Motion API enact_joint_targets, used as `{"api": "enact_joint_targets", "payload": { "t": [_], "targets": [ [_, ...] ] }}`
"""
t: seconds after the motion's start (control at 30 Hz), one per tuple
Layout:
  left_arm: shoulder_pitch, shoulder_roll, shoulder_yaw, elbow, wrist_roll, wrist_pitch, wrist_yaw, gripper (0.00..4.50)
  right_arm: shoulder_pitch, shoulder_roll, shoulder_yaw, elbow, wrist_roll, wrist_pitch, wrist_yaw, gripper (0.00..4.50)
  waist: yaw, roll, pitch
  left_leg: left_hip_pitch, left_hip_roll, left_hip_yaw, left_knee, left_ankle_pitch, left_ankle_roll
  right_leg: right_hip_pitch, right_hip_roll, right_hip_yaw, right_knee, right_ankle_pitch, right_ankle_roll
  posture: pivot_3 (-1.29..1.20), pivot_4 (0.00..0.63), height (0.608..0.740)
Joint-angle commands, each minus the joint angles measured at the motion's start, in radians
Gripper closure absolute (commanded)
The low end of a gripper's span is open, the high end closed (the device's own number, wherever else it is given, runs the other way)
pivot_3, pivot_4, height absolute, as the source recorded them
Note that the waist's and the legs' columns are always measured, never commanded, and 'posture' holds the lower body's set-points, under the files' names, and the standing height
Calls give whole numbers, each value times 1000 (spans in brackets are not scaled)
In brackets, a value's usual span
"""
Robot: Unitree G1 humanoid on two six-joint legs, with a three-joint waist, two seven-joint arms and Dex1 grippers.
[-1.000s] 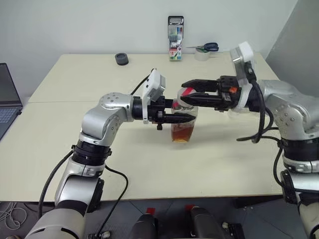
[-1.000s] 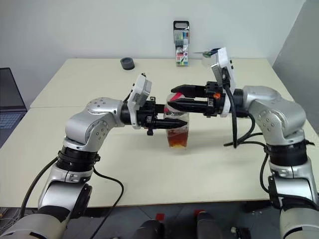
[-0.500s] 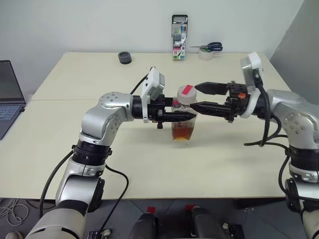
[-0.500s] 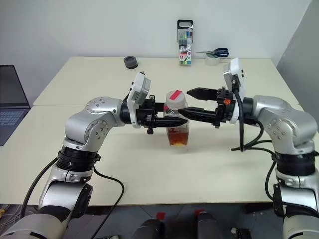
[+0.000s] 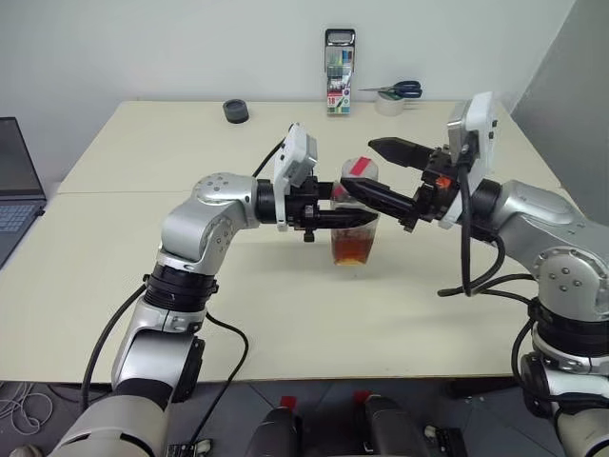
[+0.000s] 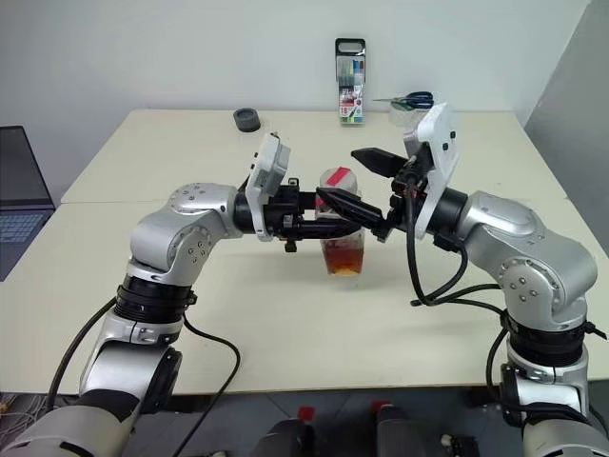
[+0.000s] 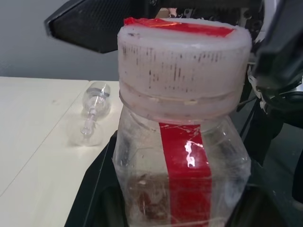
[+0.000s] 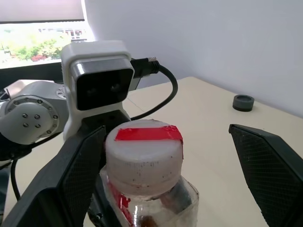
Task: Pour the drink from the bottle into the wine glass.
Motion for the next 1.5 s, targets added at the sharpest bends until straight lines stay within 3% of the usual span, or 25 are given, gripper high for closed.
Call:
{"api": "enact_joint_targets", "payload": {
  "t": [0.03, 1.07, 1.5],
  "targets": [
    [-26, -4, 10, -20, -6, -21, -1, 2686, -20, 8, 3, -13, -18, -39, -13, 48, 0, 0, 0, 0, 0, 0, 0, 0, 0, 0, 0, 0, 0, 0, 0, 0, 150, 740],
    [-16, -9, 9, -16, 5, -34, -12, 2686, 66, -119, -93, -13, 61, -26, 7, 48, 0, 0, 0, 0, 0, 0, 0, 0, 0, 0, 0, 0, 0, 0, 0, 0, 150, 740],
    [-13, -15, 12, -19, 8, -37, -7, 2686, 8, -61, -74, -46, 225, 24, -41, 48, 0, 0, 0, 0, 0, 0, 0, 0, 0, 0, 0, 0, 0, 0, 0, 0, 150, 740]
  ]
}}
